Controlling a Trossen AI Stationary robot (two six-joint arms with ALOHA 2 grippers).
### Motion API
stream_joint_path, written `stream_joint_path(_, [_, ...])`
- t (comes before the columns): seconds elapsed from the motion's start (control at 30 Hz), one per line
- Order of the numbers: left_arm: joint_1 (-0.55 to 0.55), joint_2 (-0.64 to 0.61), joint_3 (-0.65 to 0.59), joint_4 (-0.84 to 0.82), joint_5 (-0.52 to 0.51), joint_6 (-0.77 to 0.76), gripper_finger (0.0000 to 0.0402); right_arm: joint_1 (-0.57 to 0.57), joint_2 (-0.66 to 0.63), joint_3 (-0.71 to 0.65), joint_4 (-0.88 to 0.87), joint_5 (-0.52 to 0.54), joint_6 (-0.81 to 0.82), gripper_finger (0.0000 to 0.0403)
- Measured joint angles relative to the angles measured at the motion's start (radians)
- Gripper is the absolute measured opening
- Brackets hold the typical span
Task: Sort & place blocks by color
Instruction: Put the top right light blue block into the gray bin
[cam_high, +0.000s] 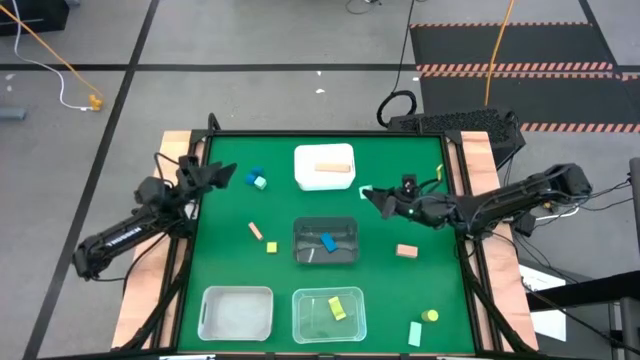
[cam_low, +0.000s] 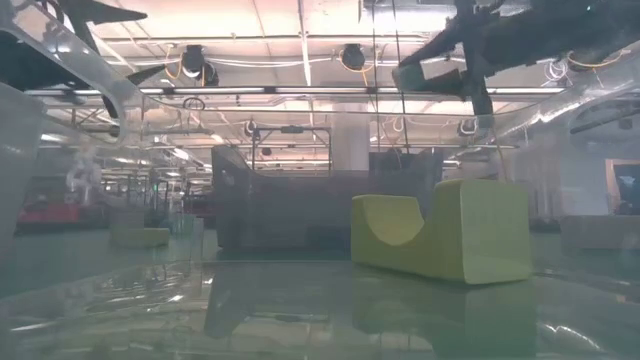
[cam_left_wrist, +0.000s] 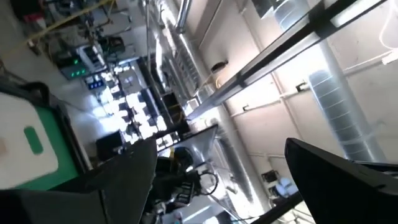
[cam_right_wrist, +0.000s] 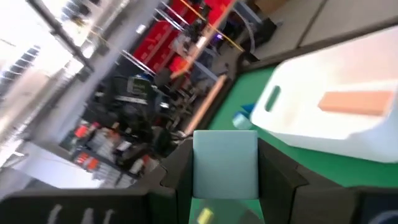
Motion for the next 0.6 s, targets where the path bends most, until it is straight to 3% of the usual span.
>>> stream_joint_path(0.2, [-0.047, 0.000, 0.000, -0.123, -0.001, -0.057, 0.0351, 0.036, 0.002, 0.030, 0.093, 0.024, -0.089, 0.0114])
stream_joint_path(0.37, [-0.078, 0.000, 0.000, -0.149, -0.007, -0.068, 0.0351, 0.037, 0.030, 0.140, 0.031, 0.019, -0.183, 0.0114])
stream_joint_path(0.6, [-0.078, 0.000, 0.000, -0.141, -0.132, -0.054, 0.0351, 0.036, 0.128, 0.313, -0.100, -0.005, -0.251, 0.0114])
